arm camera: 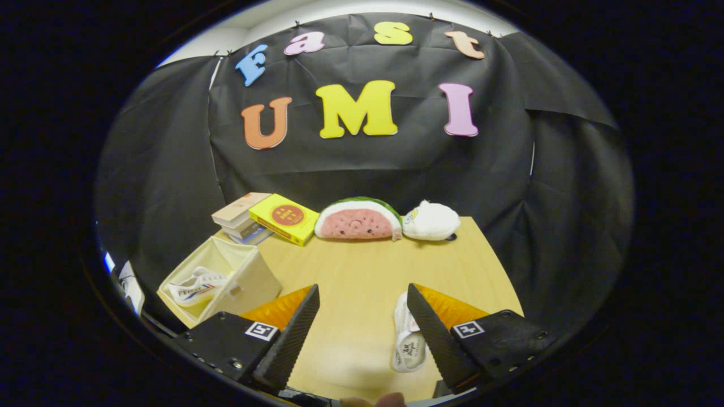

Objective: Open the storage box then place both shoes into the box .Put the left shoe in first, then the right shoe, with the right side of both shoes facing outward in a uniform manner.

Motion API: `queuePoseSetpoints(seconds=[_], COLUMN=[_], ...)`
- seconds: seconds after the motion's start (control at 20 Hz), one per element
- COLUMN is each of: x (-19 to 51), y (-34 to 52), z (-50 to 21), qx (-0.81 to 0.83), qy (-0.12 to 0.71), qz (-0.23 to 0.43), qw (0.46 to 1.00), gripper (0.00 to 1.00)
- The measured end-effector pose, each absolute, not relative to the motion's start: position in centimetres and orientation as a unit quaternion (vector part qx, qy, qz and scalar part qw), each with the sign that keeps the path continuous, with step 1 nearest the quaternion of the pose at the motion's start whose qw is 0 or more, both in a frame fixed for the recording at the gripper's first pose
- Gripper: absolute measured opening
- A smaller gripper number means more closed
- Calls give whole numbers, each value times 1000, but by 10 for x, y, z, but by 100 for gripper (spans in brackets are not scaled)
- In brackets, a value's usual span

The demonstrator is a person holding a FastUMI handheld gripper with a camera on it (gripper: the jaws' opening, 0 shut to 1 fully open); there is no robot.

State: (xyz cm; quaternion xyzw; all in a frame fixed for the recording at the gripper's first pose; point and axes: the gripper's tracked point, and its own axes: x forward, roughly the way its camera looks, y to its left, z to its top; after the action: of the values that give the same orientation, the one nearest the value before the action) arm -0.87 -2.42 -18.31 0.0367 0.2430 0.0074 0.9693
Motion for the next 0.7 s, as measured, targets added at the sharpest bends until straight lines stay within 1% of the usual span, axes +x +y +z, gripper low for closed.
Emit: queuePoseSetpoints(seconds=[0.2, 0.35, 0.55, 0.7], x=[-16, -13, -7, 1], y=[-79, -109, -111, -117], z=[-239, -279, -335, -360], qx=[62, 62, 47, 22], qy=[298, 323, 376, 389], qz=[-16, -37, -23, -18], qw=[952, 944, 925, 921], gripper=[96, 96, 96, 96])
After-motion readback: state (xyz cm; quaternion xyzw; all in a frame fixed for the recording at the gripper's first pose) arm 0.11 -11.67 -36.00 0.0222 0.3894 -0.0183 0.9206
